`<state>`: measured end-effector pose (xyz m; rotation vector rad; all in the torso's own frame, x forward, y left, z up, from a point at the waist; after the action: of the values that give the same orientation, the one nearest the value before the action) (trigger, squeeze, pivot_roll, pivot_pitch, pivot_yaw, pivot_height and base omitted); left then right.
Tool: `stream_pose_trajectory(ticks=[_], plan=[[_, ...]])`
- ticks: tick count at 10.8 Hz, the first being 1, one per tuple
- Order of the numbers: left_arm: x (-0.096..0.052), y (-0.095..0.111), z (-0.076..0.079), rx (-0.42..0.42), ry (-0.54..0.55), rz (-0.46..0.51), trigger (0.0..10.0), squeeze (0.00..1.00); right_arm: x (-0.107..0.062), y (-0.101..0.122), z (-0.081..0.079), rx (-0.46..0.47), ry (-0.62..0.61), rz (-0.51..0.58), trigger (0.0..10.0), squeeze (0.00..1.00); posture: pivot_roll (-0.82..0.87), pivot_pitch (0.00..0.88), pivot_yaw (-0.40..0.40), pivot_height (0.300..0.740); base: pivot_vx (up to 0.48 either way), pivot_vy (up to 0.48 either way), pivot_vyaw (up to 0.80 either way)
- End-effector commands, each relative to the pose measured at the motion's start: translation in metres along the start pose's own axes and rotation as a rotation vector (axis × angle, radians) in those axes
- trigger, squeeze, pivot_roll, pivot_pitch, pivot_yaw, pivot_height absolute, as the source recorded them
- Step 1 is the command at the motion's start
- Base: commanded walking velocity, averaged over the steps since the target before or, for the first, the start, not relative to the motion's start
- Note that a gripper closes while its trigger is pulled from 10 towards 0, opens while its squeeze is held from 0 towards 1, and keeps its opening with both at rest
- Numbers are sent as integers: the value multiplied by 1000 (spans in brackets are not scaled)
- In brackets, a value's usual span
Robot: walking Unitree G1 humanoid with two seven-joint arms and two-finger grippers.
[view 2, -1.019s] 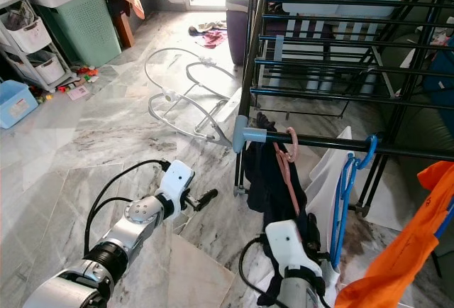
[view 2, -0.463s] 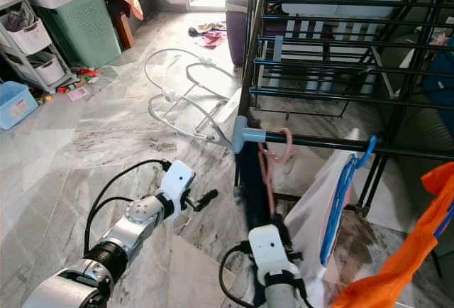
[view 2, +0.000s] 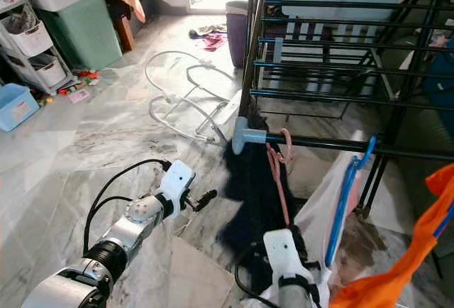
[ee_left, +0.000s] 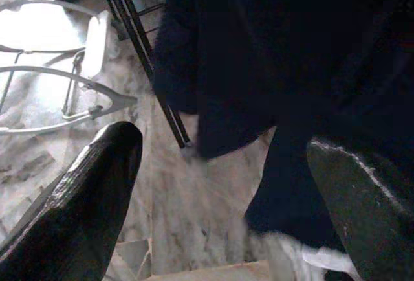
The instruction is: Hang hanger
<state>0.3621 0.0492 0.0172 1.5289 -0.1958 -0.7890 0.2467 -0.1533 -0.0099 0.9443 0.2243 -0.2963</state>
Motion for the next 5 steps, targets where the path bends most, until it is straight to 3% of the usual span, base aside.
stream_pose_trajectory(ticks=[1,5], plan=[[-1,-1,-4,16,8,-11,10000,0,0,-5,-3,16,9,-30,0,0,-117,41,74,740,0,0,0],[-2,-2,-5,17,10,-13,10000,0,-4,-5,-10,-9,31,-19,0,0,-116,44,73,740,0,0,0]])
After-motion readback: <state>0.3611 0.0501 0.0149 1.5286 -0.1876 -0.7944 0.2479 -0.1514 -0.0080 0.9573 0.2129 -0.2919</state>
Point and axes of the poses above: a point about 5 cm out from each wrist's last joint towards the gripper, its own x axis pointing out of the wrist towards the gripper, its own y axis along the axis of the wrist's last joint, z = x × y, the point moved 6 cm from there along x, pointing out of the wrist towards the gripper, and after that the axes turned 12 degrees about -x, right-handed, at the moved point
